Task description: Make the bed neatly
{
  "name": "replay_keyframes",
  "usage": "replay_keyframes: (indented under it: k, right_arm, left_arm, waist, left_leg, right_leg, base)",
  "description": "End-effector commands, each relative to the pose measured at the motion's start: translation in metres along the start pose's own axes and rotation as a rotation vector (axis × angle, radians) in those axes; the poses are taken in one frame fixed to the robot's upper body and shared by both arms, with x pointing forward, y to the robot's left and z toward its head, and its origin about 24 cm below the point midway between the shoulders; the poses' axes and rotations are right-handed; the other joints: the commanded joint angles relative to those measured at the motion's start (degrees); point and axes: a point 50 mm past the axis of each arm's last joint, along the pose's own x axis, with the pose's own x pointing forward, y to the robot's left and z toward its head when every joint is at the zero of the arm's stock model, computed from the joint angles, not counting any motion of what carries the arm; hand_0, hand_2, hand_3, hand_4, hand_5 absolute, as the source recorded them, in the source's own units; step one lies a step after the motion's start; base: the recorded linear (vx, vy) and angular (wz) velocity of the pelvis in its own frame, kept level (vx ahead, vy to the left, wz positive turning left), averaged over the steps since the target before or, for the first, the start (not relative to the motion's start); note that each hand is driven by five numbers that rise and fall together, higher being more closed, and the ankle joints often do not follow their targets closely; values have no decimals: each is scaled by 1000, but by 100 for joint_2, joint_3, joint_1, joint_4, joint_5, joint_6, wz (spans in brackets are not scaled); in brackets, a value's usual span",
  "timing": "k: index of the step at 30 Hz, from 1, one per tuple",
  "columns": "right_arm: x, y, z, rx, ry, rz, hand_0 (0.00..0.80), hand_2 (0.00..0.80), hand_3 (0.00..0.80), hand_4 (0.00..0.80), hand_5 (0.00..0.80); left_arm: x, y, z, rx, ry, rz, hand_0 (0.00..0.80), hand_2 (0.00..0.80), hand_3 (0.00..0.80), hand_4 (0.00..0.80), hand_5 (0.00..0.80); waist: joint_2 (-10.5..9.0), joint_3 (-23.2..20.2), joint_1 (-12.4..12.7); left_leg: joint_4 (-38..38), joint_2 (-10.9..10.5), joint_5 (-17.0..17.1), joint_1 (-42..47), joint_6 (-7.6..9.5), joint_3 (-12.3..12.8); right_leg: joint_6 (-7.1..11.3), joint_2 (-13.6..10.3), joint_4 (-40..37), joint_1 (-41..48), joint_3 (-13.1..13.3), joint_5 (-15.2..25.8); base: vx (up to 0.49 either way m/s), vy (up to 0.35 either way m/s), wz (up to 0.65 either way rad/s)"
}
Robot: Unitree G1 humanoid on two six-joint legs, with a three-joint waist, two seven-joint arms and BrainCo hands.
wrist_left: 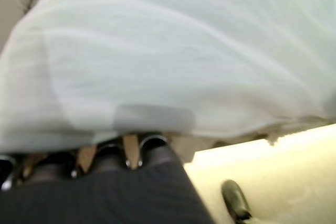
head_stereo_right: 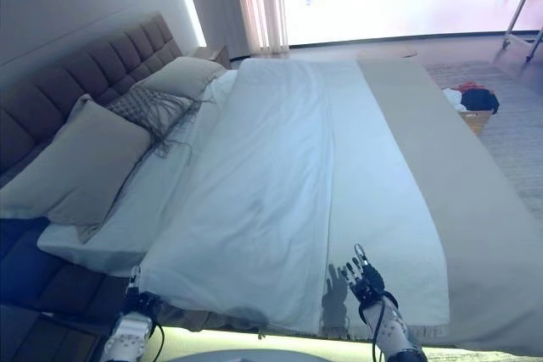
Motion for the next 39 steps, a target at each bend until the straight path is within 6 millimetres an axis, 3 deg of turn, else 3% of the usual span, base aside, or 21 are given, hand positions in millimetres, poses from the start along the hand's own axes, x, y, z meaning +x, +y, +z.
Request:
replay_keyframes:
  k: [1,4,8,10,12,15,22,26,32,39]
  right_arm:
    - [9,24,15,50,-95,43,0,0,0,0,0]
    - [12,13,18,9,-105,-14,0,0,0,0,0]
    - [16,-2,22,-10,-105,-98,0,0,0,0,0]
    - [17,-6,24,-6,-104,-121,0,0,0,0,0]
    - [16,-13,24,-5,-98,-149,0,0,0,0,0]
    - [14,-19,23,-5,-100,-177,0,0,0,0,0]
    - [10,-15,17,-70,-113,-157,0,0,0,0,0]
    - [8,-21,18,-83,-123,-155,0,0,0,0,0]
    - [-1,-38,9,18,-126,-144,0,0,0,0,0]
    - [-7,-64,-4,73,-67,-207,0,0,0,0,0]
  left_arm:
    - [6,-1,18,173,-33,42,0,0,0,0,0]
    - [4,30,0,284,108,132,0,0,0,0,0]
    - [-12,88,-26,585,368,284,0,0,0,0,0]
    - [-15,94,-31,578,404,261,0,0,0,0,0]
    - [-14,88,-33,514,406,181,0,0,0,0,0]
    - [-12,80,-35,578,384,107,0,0,0,0,0]
    - [6,-8,-16,607,178,-217,0,0,0,0,0]
    - [5,-40,-20,563,155,-338,0,0,0,0,0]
    - [3,-46,-35,285,224,-346,0,0,0,0,0]
    - [4,-10,-32,57,208,-154,0,0,0,0,0]
  waist:
    - [-374,221,258]
    - [-357,218,318]
    - [-325,274,352]
    - [-303,304,342]
    - [-276,301,337]
    - [-246,331,335]
    - [-239,389,278]
    - [-225,459,224]
    - [-295,515,111]
    - [-519,436,174]
  left_leg:
    - [309,-255,248,-125,-93,-30]
    - [314,-268,254,-154,-96,-66]
    - [338,-288,251,-208,-104,-112]
    - [300,-288,254,-174,-96,-105]
    - [273,-292,242,-132,-92,-65]
    - [298,-294,231,-142,-91,-39]
    - [225,-284,235,-114,-58,-31]
    - [262,-300,209,-180,-27,-62]
    - [181,-351,181,-131,47,-95]
    - [304,-278,150,-98,40,-164]
  right_leg:
    - [-543,117,227,21,-118,-21]
    - [-537,99,214,15,-182,-12]
    - [-518,62,251,-35,-205,-10]
    - [-517,55,241,-18,-212,-8]
    - [-498,30,216,13,-240,-3]
    - [-487,4,241,-10,-228,8]
    - [-440,-26,358,-63,-199,-34]
    - [-416,-54,520,-180,-154,-81]
    - [-385,-82,613,-191,-101,-156]
    - [-444,16,664,-79,-85,-267]
  base:
    - [-5,-31,5]
    - [6,-18,6]
    - [0,1,6]
    - [42,30,14]
    - [69,51,5]
    - [13,14,1]
    - [31,11,2]
    - [15,38,2]
    - [13,35,1]
    - [17,12,0]
